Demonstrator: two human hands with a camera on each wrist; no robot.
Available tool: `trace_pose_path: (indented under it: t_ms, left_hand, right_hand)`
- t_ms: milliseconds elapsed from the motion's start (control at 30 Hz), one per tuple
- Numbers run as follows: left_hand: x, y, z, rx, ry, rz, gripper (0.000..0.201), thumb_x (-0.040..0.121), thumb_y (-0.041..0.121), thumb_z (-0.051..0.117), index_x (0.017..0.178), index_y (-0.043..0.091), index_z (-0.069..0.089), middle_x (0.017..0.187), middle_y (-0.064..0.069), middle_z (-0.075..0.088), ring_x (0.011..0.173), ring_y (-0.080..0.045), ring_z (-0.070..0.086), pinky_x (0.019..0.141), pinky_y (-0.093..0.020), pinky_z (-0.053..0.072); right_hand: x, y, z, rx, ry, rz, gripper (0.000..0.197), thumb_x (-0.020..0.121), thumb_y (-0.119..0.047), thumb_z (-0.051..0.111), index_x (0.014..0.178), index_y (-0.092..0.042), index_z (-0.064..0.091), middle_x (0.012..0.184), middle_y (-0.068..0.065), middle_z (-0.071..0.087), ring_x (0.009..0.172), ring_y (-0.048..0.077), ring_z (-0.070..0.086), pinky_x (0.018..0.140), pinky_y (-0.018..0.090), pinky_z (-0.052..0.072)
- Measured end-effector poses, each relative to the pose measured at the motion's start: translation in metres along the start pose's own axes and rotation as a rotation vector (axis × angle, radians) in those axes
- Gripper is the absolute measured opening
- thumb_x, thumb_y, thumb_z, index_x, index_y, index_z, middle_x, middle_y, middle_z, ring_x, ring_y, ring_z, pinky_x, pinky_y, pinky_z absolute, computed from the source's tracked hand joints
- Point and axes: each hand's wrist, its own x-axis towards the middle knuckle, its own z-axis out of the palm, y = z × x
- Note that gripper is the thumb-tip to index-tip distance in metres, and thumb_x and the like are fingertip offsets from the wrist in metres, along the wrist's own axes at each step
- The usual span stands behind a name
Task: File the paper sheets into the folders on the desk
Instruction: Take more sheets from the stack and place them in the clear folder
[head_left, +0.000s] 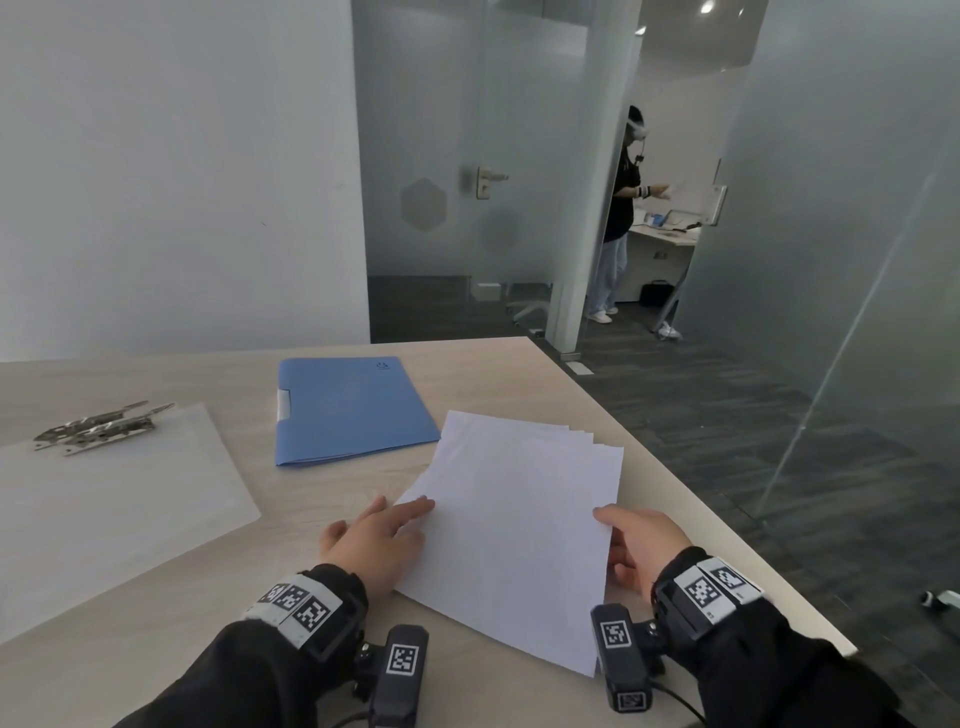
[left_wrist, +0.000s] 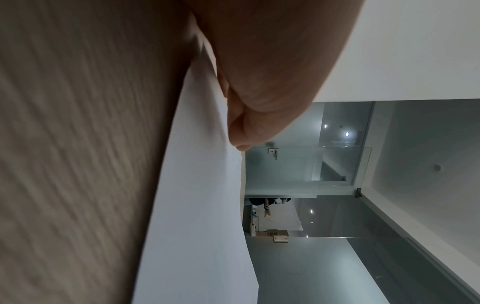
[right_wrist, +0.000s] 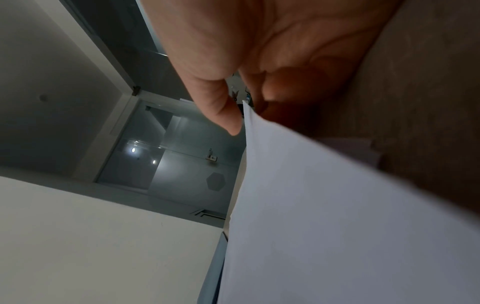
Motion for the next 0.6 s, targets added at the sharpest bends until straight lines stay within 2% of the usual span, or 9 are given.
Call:
trace_pose_path:
  t_ms: [100,233,267,400,500,600]
  left_hand:
    - [-0.001,0.000,0.000,-0.012,0.010,-0.016,0.043,0.086,0.039,0.042,0.121,0.064,0.046,0.157,0.011,0.031,0.146,0.006,0.008,0.118,-0.034,-0.007]
    - [0.000,-0.005,0.001,-0.028,-0.039,-0.038,0.037,0.079,0.046,0.037,0.098,0.076,0.046,0.155,0.014,0.033,0.146,0.004,0.008,0.118,-0.036,-0.008]
    - [0.000,-0.004,0.000,-0.035,-0.038,-0.033,0.036,0.080,0.045,0.037,0.097,0.076,0.046,0.156,0.013,0.032,0.146,0.003,0.007,0.118,-0.036,-0.008]
    - [-0.004,0.004,-0.004,-0.005,-0.031,-0.011,0.044,0.089,0.040,0.043,0.128,0.060,0.045,0.160,0.005,0.025,0.148,0.001,0.005,0.118,-0.036,-0.008]
    - [-0.007,0.006,-0.007,0.006,-0.047,-0.021,0.046,0.088,0.043,0.045,0.132,0.058,0.043,0.161,0.003,0.020,0.148,-0.002,0.005,0.118,-0.037,-0.007]
    - [-0.008,0.008,-0.008,0.006,-0.062,-0.027,0.046,0.088,0.045,0.046,0.132,0.058,0.042,0.161,0.003,0.020,0.148,-0.003,0.006,0.118,-0.037,-0.007]
  right_hand:
    - [0.000,-0.001,0.001,-0.058,-0.012,-0.002,0.015,0.089,-0.021,0.062,0.087,-0.008,0.069,0.079,0.010,0.070,0.053,0.018,0.054,0.047,0.024,0.034]
    - [0.002,0.000,0.000,-0.079,-0.008,-0.007,0.016,0.090,-0.017,0.060,0.091,-0.004,0.070,0.082,0.014,0.071,0.055,0.019,0.054,0.047,0.024,0.035]
    - [0.003,0.000,-0.001,-0.089,-0.003,-0.011,0.017,0.090,-0.015,0.060,0.092,-0.002,0.070,0.082,0.014,0.071,0.055,0.020,0.054,0.046,0.024,0.036]
    - [0.007,0.002,-0.002,-0.141,0.022,-0.039,0.015,0.088,-0.012,0.060,0.089,-0.002,0.071,0.075,0.013,0.071,0.054,0.020,0.055,0.043,0.021,0.040]
    - [0.010,0.002,-0.004,-0.141,0.034,-0.040,0.013,0.087,-0.011,0.060,0.084,-0.005,0.071,0.072,0.011,0.070,0.056,0.021,0.057,0.047,0.024,0.043]
    - [0.007,0.000,-0.005,-0.116,0.017,-0.044,0.014,0.088,-0.008,0.058,0.089,-0.002,0.070,0.081,0.015,0.072,0.065,0.026,0.064,0.055,0.029,0.050]
